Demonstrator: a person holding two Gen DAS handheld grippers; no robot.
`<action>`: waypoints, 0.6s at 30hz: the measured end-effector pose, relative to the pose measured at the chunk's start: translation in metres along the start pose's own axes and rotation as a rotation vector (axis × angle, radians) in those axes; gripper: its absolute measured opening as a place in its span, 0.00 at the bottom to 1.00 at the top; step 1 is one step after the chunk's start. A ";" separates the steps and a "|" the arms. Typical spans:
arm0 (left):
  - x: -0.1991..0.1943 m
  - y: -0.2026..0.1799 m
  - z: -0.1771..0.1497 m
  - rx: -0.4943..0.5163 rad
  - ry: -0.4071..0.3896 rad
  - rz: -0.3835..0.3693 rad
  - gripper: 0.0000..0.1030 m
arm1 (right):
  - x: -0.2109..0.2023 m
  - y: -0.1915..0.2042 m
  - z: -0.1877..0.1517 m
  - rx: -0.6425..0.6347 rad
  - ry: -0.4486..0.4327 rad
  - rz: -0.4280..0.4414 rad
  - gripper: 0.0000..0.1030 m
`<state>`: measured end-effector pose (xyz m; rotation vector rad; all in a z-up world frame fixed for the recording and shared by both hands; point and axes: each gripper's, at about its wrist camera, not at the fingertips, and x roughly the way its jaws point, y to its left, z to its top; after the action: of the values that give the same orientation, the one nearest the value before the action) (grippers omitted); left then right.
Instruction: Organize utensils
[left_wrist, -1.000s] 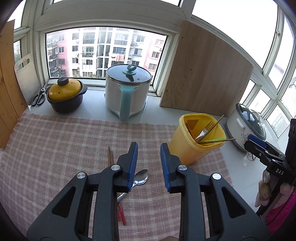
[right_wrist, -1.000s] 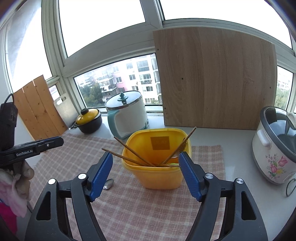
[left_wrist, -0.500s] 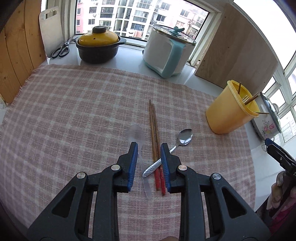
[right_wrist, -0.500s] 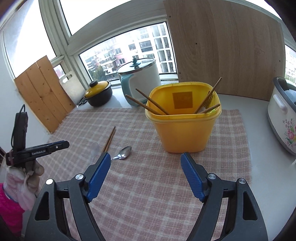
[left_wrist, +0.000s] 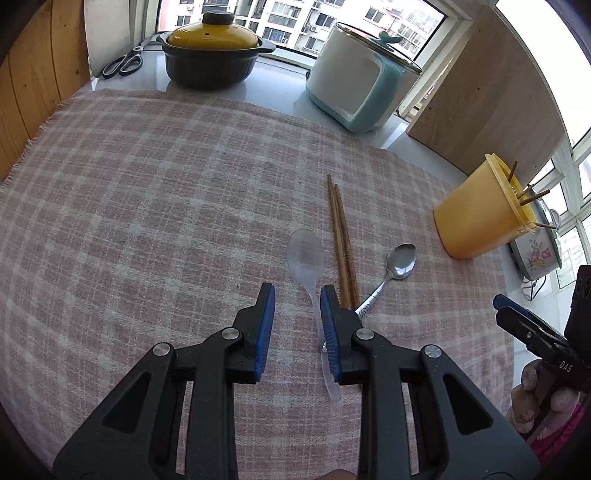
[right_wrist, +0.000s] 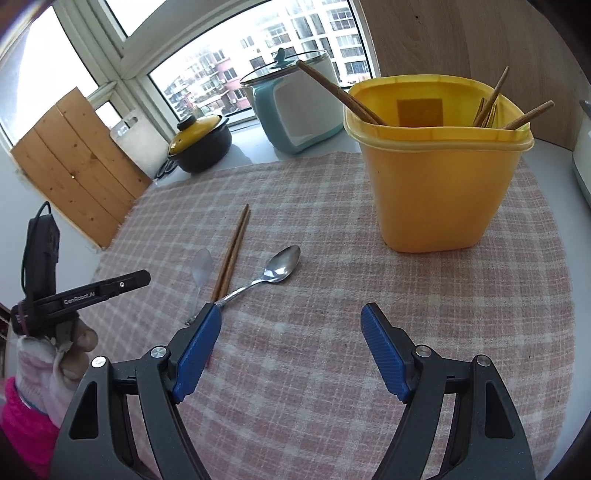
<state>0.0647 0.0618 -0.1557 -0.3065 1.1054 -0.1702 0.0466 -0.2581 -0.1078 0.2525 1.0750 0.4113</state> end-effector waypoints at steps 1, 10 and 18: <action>0.003 0.001 0.002 -0.001 0.005 -0.005 0.31 | 0.005 -0.001 -0.001 0.012 0.003 0.003 0.75; 0.040 0.004 0.013 0.026 0.063 -0.038 0.37 | 0.041 -0.016 0.001 0.175 0.032 0.011 0.58; 0.064 -0.001 0.020 0.060 0.095 -0.064 0.37 | 0.065 -0.026 0.008 0.296 0.048 0.042 0.37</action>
<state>0.1107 0.0463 -0.2013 -0.2832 1.1829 -0.2769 0.0857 -0.2524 -0.1663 0.5307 1.1784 0.2961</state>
